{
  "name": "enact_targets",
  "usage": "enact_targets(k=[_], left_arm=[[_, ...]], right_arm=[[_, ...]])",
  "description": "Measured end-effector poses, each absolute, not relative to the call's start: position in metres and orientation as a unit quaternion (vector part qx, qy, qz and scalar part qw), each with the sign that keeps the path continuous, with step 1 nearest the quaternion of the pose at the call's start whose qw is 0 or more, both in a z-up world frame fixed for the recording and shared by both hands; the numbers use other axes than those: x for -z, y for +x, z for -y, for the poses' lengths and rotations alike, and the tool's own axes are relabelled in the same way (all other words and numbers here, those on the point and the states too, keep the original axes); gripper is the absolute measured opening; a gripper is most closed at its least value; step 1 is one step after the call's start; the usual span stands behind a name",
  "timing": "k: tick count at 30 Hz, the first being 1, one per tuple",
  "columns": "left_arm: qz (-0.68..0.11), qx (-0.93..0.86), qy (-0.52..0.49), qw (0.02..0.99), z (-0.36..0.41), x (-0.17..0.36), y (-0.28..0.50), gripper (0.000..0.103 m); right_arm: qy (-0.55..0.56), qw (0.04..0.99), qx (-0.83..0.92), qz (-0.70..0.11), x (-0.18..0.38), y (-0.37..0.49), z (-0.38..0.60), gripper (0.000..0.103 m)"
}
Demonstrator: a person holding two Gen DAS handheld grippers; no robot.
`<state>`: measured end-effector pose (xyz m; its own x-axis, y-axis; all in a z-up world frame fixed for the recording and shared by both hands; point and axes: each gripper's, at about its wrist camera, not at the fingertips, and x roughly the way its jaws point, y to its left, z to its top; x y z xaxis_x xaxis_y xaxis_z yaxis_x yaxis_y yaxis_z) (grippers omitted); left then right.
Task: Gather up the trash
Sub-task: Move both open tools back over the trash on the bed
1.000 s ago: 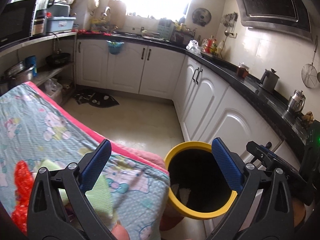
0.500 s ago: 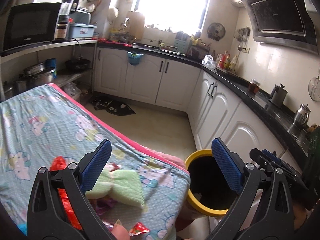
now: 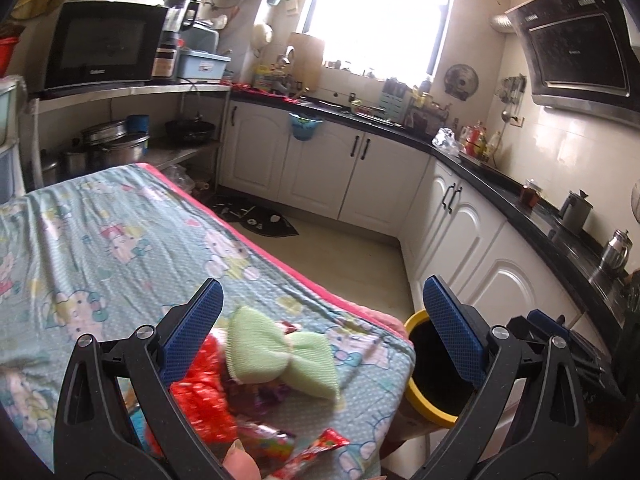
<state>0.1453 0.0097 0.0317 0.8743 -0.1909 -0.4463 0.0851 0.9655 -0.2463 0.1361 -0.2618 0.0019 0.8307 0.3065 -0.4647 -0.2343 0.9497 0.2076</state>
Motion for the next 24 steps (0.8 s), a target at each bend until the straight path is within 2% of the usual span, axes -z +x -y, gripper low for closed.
enact_targets(k=[17,24], left_arm=[[-0.260,-0.008,-0.153,0.953,-0.095,-0.025,0.128,0.092],[-0.310,-0.012,-0.165,0.936,-0.103,-0.005,0.132,0.092]], right_arm=[[0.037,0.931,-0.209,-0.298,0.019,0.127,0.196,0.080],[-0.005,0.919,-0.223,-0.325,0.042,0.141,0.174,0.080]])
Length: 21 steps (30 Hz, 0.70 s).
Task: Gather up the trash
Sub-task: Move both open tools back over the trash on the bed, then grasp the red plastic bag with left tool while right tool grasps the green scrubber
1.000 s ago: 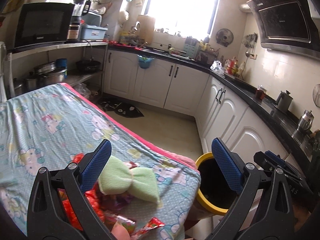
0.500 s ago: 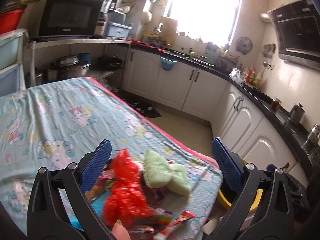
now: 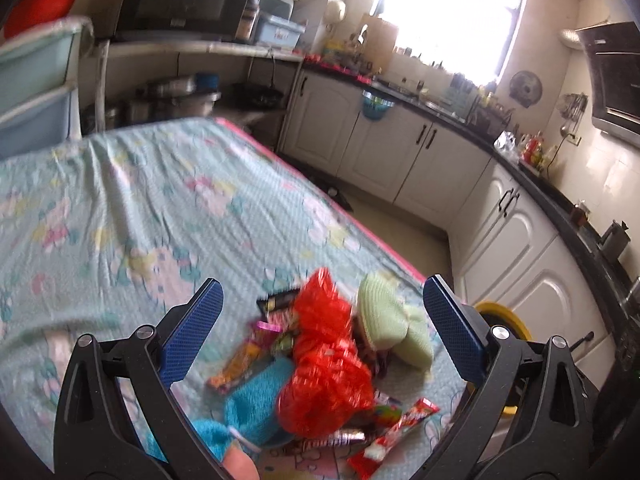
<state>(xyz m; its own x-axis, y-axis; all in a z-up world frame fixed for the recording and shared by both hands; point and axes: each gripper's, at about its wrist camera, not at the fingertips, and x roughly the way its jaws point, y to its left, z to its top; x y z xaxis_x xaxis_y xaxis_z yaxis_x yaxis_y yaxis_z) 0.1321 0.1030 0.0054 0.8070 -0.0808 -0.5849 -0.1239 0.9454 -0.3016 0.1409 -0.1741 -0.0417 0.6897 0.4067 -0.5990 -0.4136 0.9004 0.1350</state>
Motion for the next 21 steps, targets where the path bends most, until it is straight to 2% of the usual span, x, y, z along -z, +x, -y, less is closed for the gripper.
enact_targets(k=[5,12,17,20,21], left_arm=[[-0.342,0.002,-0.189,0.920,-0.103,0.017,0.129,0.091],[-0.373,0.016,-0.184,0.909,-0.093,0.036,0.129,0.075],[-0.387,0.014,-0.173,0.905,-0.089,0.046,0.133,0.069],[-0.396,0.016,-0.171,0.902,-0.089,0.051,0.136,0.065],[-0.398,0.015,-0.169,0.901,-0.088,0.053,0.137,0.062]], right_arm=[[-0.039,0.907,-0.225,-0.355,0.065,0.165,0.168,0.080],[-0.093,0.884,-0.261,-0.376,0.087,0.194,0.143,0.076],[-0.114,0.868,-0.280,-0.394,0.101,0.209,0.128,0.068],[-0.119,0.859,-0.286,-0.407,0.109,0.216,0.122,0.058],[-0.120,0.856,-0.290,-0.410,0.111,0.217,0.121,0.052]])
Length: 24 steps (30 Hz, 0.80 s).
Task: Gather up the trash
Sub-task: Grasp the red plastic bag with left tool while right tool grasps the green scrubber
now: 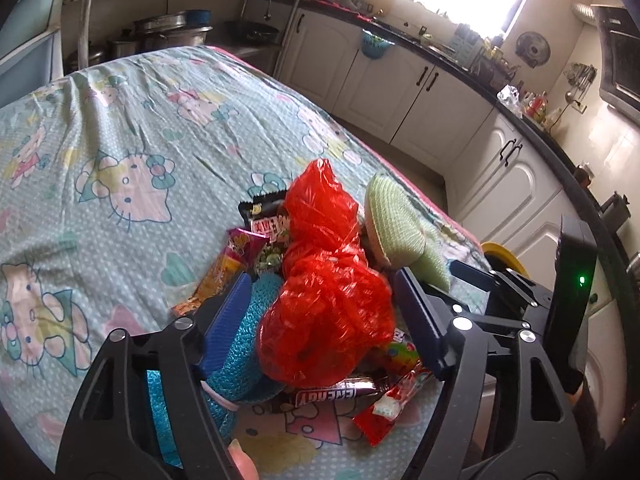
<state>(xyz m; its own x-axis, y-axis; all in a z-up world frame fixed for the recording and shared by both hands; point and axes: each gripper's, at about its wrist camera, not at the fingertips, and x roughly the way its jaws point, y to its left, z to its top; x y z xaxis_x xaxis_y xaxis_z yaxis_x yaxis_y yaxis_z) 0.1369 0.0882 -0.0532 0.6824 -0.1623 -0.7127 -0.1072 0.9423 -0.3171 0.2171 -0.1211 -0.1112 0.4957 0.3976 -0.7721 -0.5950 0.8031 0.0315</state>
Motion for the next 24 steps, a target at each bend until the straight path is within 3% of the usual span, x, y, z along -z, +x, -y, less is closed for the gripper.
enact_targets(k=[8,12,24], left_arm=[[-0.403,0.029,-0.164,0.900,-0.086,0.059,0.139,0.029],[-0.397,0.038,-0.168,0.902,-0.088,0.057,0.137,0.018],[-0.357,0.045,-0.149,0.921,-0.081,0.029,0.130,0.014]], right_arm=[[-0.111,0.855,-0.298,-0.410,0.115,0.217,0.125,0.043],[-0.094,0.857,-0.297,-0.410,0.114,0.216,0.130,0.040],[-0.043,0.872,-0.293,-0.389,0.090,0.196,0.156,0.039]])
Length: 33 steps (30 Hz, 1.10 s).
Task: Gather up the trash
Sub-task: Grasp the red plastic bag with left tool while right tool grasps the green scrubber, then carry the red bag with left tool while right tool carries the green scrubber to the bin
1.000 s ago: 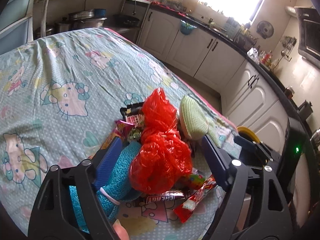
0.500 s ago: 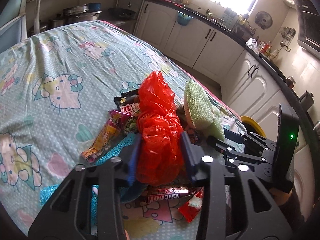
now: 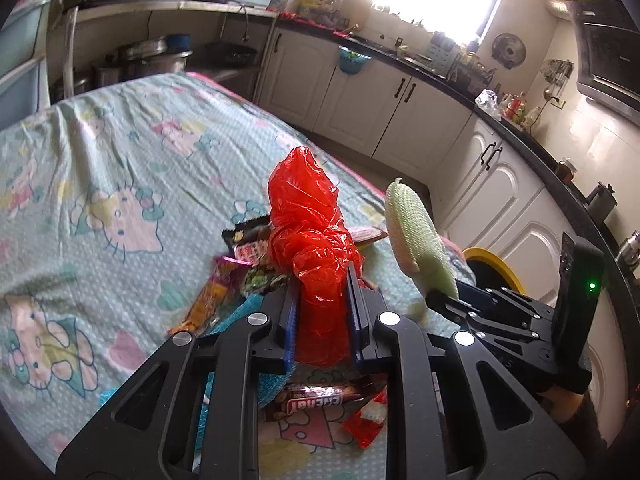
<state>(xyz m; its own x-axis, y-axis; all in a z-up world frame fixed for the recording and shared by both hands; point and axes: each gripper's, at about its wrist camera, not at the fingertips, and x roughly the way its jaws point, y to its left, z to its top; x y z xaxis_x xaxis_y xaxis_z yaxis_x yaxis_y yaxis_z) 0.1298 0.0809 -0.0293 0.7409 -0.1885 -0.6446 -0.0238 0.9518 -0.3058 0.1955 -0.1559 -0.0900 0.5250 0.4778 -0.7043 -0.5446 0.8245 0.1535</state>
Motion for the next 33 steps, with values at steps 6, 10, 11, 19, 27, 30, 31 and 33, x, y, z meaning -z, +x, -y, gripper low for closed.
enact_targets(k=[6,10,11,19,27,30,31,33], left_arm=[[-0.343,0.057,-0.132,0.928,-0.063,0.017,0.129,0.014],[-0.336,0.069,-0.121,0.931,-0.052,0.010,0.131,0.014],[-0.334,0.072,-0.118,0.932,-0.048,0.008,0.131,0.014],[-0.317,0.099,-0.100,0.938,-0.021,-0.009,0.140,0.014],[-0.300,0.127,-0.082,0.942,0.007,-0.023,0.151,0.014],[-0.295,0.138,-0.078,0.942,0.017,-0.027,0.152,0.014],[-0.292,0.143,-0.076,0.943,0.024,-0.029,0.153,0.014],[-0.288,0.151,-0.071,0.943,0.033,-0.033,0.155,0.014]], right_arm=[[-0.024,0.884,-0.279,-0.375,0.072,0.183,0.179,0.039],[-0.013,0.893,-0.264,-0.363,0.059,0.177,0.198,0.039],[-0.011,0.896,-0.259,-0.360,0.055,0.177,0.202,0.039],[0.005,0.916,-0.220,-0.336,0.033,0.171,0.239,0.039],[0.026,0.931,-0.180,-0.316,0.018,0.164,0.273,0.039],[0.030,0.936,-0.168,-0.309,0.014,0.159,0.284,0.039],[0.032,0.937,-0.163,-0.306,0.013,0.158,0.289,0.039],[0.033,0.941,-0.152,-0.301,0.009,0.156,0.295,0.039]])
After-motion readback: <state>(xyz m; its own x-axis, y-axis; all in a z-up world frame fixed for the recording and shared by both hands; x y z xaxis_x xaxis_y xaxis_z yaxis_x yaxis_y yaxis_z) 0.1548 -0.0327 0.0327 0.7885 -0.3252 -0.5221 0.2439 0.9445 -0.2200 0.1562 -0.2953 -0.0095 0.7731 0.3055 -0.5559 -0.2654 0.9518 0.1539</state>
